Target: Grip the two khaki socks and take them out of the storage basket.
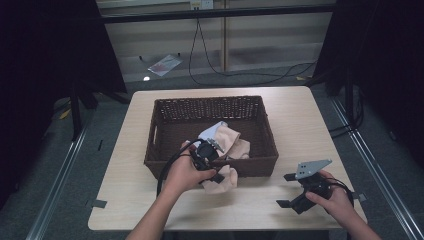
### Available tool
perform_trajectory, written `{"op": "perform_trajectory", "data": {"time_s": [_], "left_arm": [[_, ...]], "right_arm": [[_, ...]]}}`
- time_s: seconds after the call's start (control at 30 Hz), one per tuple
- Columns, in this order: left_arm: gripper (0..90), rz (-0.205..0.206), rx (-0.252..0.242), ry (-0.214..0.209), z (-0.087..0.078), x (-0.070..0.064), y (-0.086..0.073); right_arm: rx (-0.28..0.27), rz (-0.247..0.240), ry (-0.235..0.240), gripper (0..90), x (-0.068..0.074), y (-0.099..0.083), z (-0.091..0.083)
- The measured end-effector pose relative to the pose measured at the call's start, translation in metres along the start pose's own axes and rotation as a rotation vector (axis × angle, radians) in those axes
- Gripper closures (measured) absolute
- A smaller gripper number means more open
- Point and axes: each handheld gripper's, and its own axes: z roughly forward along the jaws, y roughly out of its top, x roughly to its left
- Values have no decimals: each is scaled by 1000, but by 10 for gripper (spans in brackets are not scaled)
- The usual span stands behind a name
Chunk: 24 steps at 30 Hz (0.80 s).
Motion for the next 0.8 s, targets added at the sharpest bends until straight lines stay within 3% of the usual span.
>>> {"op": "perform_trajectory", "data": {"time_s": [0.17,0.2,0.27,0.37,0.43,0.8], "left_arm": [[756,13,20,11,8,-1,-3],[678,12,14,5,9,-2,-3],[657,6,8,-5,9,-3,-4],[542,3,1,-26,8,-6,-4],[441,2,1,-22,6,-8,-3],[320,13,-22,-57,-22,-20,11]], "right_arm": [[-4,3,-3,47,0,0,-1],[-4,3,-3,47,0,0,-1],[-3,0,-3,47,0,0,-1],[-1,3,1,47,0,0,-1],[-3,1,-3,47,0,0,-1],[1,0,0,47,0,0,0]]}}
